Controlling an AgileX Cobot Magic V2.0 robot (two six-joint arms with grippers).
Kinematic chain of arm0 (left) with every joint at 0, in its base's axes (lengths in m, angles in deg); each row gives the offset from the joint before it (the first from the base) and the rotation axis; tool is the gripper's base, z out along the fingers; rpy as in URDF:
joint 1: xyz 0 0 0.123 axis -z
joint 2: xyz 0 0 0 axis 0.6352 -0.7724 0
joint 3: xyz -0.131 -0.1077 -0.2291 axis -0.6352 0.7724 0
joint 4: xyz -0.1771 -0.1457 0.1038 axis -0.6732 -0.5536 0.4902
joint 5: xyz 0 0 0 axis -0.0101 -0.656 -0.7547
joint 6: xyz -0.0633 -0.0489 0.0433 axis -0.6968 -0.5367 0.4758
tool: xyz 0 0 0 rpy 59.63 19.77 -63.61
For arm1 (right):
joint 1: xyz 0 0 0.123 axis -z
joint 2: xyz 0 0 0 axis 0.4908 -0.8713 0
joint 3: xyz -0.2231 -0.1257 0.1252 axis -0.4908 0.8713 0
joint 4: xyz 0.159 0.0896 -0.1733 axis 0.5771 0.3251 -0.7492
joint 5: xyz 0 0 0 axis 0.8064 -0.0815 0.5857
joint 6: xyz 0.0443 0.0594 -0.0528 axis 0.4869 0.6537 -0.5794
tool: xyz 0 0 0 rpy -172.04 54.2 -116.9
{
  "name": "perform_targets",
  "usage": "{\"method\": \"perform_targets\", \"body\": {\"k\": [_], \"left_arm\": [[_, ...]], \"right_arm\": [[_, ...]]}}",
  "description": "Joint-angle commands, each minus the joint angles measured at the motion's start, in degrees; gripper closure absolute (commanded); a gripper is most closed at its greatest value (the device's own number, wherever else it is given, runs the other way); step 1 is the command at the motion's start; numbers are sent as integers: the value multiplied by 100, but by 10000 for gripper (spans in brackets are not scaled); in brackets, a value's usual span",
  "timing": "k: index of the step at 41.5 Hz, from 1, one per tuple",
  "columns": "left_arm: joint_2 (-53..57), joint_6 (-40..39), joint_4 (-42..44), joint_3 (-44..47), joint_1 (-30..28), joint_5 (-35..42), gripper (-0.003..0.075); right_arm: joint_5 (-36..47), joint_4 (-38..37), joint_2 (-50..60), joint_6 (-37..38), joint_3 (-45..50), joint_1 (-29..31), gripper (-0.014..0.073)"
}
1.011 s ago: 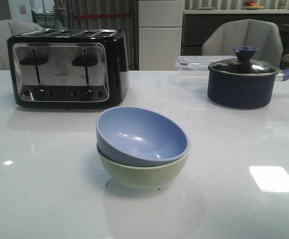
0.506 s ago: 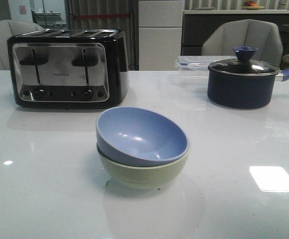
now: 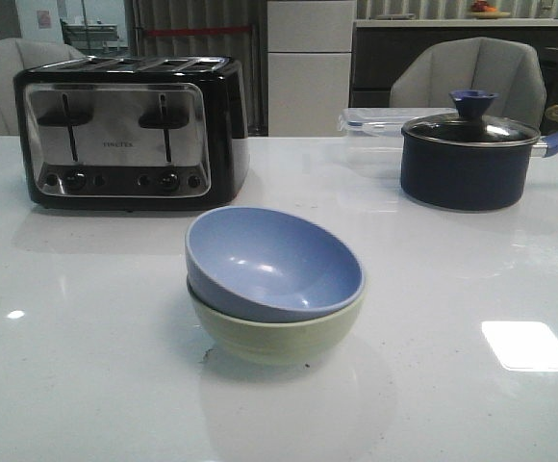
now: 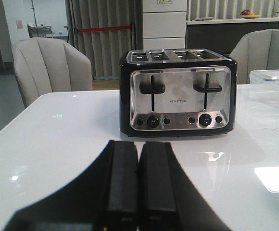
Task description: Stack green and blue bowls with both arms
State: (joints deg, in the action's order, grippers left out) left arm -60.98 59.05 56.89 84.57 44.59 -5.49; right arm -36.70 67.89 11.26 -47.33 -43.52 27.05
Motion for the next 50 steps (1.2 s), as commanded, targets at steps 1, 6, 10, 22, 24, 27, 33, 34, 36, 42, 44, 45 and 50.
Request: {"method": "perform_targets", "body": {"k": [1,6,10,22,24,27,33,34,36,42,44,45,50], "left_arm": [[109,-21,-44,25,8,532,627],[109,-21,-44,25,8,532,627],[109,-21,-44,25,8,532,627],[109,-21,-44,25,8,532,627],[109,-21,-44,25,8,532,627],[109,-21,-44,25,8,532,627],[109,-21,-44,25,8,532,627],[109,-21,-44,25,8,532,627],[109,-21,-44,25,8,532,627],[109,-21,-44,25,8,532,627],[109,-21,-44,25,8,532,627],[109,-21,-44,25,8,532,627],[109,-21,-44,25,8,532,627]], "right_arm": [[1053,-27,422,-10,297,296,539],[1243,-27,750,-10,676,326,539],[1369,-21,879,-10,894,326,539],[1476,116,873,-10,967,309,539],[1476,168,873,-10,967,290,539],[1476,191,873,-10,967,248,539],[1690,266,873,-10,967,235,539],[1719,266,873,-10,967,235,539],[1767,266,873,-10,967,235,539],[1787,270,873,-10,967,235,539],[1787,270,873,-10,967,235,539],[1787,270,873,-10,967,235,539],[1787,270,873,-10,967,235,539]]}}
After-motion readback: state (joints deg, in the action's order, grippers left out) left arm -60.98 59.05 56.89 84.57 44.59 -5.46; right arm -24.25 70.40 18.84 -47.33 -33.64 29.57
